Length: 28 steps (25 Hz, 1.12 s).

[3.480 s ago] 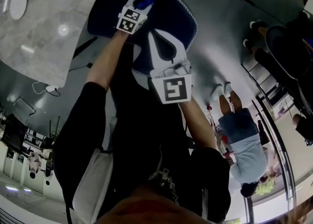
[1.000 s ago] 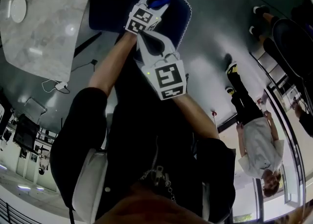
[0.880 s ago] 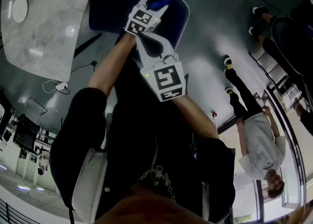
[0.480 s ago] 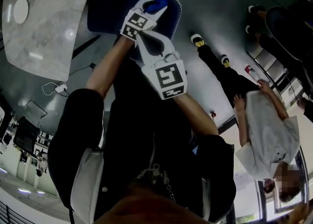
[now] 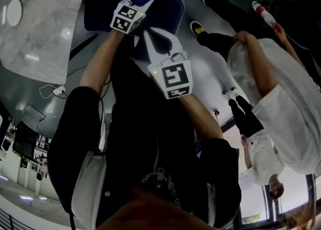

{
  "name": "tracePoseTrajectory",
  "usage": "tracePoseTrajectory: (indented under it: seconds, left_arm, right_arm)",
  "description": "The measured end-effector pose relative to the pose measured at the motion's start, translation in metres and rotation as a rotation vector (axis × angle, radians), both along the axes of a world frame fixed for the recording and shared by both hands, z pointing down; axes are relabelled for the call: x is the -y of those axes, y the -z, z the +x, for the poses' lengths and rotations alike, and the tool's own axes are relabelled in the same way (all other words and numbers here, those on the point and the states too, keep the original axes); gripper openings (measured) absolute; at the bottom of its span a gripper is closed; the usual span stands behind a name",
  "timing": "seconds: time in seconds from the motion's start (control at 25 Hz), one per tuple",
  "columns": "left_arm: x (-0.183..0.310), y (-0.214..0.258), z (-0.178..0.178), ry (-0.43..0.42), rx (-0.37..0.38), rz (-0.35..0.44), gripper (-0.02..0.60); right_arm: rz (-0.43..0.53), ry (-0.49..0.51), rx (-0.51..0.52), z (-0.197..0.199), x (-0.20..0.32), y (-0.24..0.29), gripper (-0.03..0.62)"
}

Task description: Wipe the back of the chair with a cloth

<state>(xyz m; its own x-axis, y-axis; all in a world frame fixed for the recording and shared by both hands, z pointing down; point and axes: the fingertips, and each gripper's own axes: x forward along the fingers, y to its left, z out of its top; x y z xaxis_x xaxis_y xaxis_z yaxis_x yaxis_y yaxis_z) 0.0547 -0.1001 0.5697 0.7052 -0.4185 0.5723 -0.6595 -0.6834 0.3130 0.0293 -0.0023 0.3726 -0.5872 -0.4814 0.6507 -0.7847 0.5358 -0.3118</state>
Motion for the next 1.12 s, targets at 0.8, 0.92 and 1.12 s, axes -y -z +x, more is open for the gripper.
tracePoseTrajectory:
  seconds: [0.8,0.92,1.12]
  left_arm:
    - [0.005,-0.149,-0.002,0.018,0.112,-0.141,0.137]
    - [0.000,-0.168,-0.006,0.010,0.137,-0.172,0.137]
    - [-0.003,-0.170,0.003,0.009,0.130,-0.182,0.137]
  right_arm:
    - [-0.056,-0.056,-0.124,0.028,-0.006,-0.050,0.003]
    - [-0.045,-0.063,-0.121,0.028,-0.006,-0.048,0.003]
    - [-0.022,-0.040,-0.144,0.032,-0.009,-0.041,0.003]
